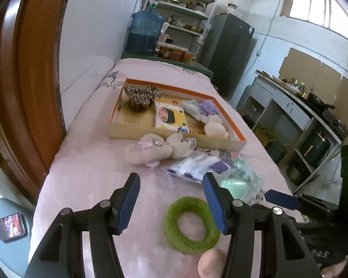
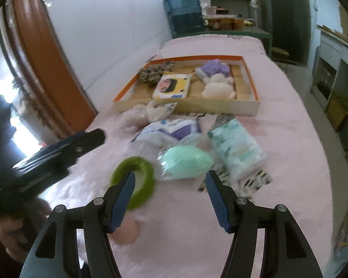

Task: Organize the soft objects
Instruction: 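Grasp the green fuzzy ring with the left gripper while the right gripper grasps the pink egg sponge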

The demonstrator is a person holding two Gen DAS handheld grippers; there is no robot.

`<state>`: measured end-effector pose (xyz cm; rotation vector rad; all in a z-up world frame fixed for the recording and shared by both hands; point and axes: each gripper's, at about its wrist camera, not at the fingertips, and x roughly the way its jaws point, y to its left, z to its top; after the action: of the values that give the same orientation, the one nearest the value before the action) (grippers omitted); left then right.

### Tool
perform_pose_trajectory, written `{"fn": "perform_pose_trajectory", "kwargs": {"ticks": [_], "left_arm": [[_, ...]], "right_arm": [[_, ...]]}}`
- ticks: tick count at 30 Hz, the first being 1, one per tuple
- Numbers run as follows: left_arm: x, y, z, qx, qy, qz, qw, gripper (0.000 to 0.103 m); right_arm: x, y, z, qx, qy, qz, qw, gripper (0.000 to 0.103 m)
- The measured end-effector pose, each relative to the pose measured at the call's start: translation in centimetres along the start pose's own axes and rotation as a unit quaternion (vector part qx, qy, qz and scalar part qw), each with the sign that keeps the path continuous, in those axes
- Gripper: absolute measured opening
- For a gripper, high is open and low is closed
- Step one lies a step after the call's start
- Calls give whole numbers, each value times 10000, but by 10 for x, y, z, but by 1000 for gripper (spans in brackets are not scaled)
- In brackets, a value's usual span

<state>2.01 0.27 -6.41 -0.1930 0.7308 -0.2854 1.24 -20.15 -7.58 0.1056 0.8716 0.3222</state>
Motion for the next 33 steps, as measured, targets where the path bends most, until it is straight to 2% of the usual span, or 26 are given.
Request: {"fn": "perform_pose_trajectory", "kwargs": {"ticks": [9, 22, 24, 26, 31, 32, 33], "left_arm": [[3, 5, -15, -40, 131, 20, 9999, 56], [23, 4, -29, 163, 548, 14, 9984, 56], [26, 4, -31, 194, 622, 28, 9979, 56], [31, 3, -34, 248, 718, 51, 9971, 56], [38, 3, -39, 269, 842, 85, 9960, 56], [38, 4, -40, 265, 853, 81, 9960, 54], [38, 4, -40, 261, 855, 81, 9960, 46]], "right_arm": [[2, 33, -34, -376, 332, 475, 9976, 65], [32, 47, -50, -698, 674, 505, 9940, 64], [33, 47, -51, -732, 663, 478, 9940, 48], [34, 46, -51, -717, 685, 531, 9937, 42], [32, 47, -52, -749, 686, 574, 9932, 40], [31, 47, -52, -750, 681, 580, 9932, 40], [31, 47, -52, -750, 676, 583, 9932, 40]]}}
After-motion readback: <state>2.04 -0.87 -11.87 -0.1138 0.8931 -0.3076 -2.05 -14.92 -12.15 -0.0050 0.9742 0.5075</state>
